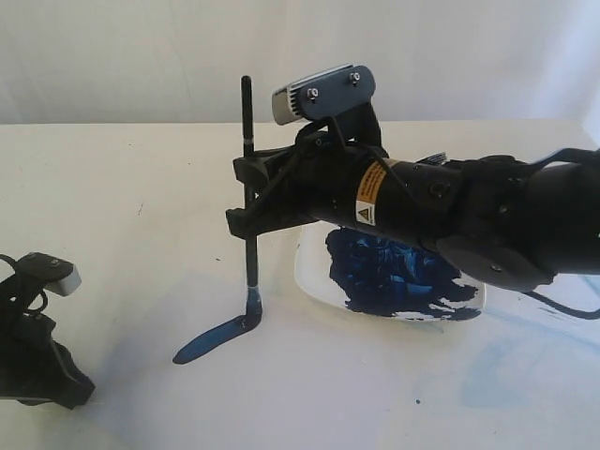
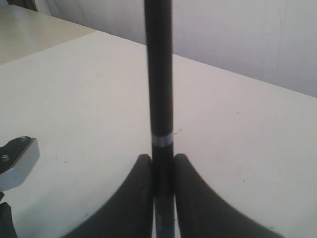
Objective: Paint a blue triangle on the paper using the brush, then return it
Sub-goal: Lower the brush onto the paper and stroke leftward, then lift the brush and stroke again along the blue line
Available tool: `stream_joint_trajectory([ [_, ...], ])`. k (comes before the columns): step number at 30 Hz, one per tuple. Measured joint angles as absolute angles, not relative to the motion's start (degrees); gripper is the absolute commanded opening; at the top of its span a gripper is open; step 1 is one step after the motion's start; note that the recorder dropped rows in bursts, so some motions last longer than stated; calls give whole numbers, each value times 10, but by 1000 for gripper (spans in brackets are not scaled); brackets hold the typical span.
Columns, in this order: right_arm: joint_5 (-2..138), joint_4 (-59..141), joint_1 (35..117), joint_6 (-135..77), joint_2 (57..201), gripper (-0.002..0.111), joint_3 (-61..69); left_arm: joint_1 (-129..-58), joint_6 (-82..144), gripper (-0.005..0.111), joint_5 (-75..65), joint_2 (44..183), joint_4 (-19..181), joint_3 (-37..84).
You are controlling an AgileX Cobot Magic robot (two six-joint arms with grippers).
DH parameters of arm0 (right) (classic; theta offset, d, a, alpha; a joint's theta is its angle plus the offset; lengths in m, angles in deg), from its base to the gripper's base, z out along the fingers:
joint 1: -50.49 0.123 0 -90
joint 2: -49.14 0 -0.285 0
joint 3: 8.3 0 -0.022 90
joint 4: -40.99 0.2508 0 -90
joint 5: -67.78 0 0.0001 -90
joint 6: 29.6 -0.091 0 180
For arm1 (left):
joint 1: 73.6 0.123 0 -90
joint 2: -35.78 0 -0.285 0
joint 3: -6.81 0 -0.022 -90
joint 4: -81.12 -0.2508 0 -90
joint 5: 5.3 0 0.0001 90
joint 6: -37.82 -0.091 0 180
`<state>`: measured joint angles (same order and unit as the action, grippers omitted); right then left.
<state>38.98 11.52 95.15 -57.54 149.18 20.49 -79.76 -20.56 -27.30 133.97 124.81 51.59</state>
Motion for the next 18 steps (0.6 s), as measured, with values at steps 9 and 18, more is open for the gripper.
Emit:
stream_joint_trajectory([
  [9, 389, 115, 950, -574, 1475, 0, 205, -798, -206, 0, -273, 1340, 1248, 516],
  [18, 358, 98, 950, -597, 1413, 0, 206, -798, -206, 0, -273, 1340, 1248, 516],
])
